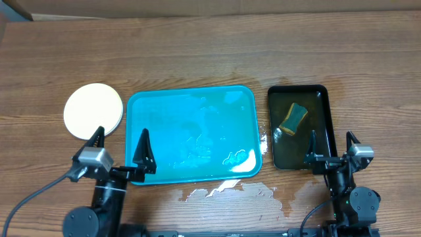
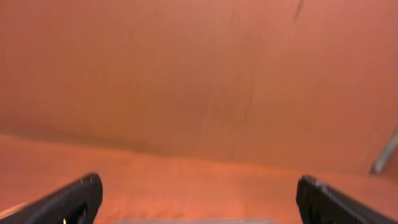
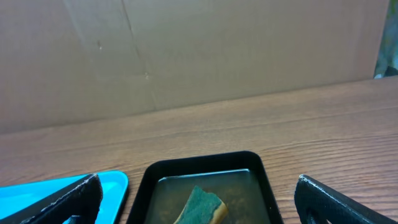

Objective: Clean dirty plates on tray and stack at the side

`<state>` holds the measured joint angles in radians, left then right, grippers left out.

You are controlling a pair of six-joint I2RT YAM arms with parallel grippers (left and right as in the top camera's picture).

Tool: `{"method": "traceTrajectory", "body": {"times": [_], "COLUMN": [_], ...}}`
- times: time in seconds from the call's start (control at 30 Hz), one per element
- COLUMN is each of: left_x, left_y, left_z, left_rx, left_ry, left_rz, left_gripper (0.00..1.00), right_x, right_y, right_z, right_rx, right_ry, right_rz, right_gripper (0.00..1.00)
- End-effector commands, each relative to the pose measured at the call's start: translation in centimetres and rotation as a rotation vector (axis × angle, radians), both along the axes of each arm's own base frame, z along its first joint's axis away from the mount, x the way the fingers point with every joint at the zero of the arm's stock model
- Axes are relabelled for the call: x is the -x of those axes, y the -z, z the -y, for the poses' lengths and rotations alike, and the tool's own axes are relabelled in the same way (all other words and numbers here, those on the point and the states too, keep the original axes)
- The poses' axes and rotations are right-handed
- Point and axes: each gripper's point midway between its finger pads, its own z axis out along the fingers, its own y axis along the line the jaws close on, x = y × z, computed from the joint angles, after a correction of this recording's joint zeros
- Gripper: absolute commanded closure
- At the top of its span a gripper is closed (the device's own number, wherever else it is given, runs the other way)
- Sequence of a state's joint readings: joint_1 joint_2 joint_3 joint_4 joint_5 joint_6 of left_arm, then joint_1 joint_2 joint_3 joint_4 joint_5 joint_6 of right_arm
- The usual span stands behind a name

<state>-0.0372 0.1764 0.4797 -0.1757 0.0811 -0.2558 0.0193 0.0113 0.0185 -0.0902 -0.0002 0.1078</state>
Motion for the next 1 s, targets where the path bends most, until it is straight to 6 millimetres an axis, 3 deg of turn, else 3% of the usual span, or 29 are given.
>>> {"method": "traceTrajectory", "body": {"times": [0.0,0.2,0.4,0.6,0.77,0.97], "left_x": [-0.2,0.3,-0.9,-2.6,-2.7,-2.7], "left_y": [0.6,1.9,5.0,11.6,16.5,16.5], "left_z": [-0.3,-0.3,-0.5,-0.8,-0.8,-0.8], "left_rx": [0.095,0.127,0.132,0.129,0.120,0.113], "left_ry": [0.000,0.015,0.003,-0.033,-0.044,-0.047], "left_rz": [0.099,0.259,0.201,-0.014,-0.214,-0.213], "left_gripper": [0.00,0.00,0.00,0.00,0.00,0.00], "right_x": [0.0,0.0,0.0,0.0,0.0,0.0], "right_y": [0.2,0.2,0.2,0.2,0.2,0.2], "right_z": [0.1,0.1,0.1,0.1,0.1,0.1], "right_rx": [0.004,0.004,0.004,0.004,0.004,0.004], "right_ry": [0.002,0.001,0.001,0.001,0.002,0.002], "right_rz": [0.002,0.002,0.002,0.002,0.002,0.002], "right_gripper": [0.00,0.00,0.00,0.00,0.00,0.00]}}
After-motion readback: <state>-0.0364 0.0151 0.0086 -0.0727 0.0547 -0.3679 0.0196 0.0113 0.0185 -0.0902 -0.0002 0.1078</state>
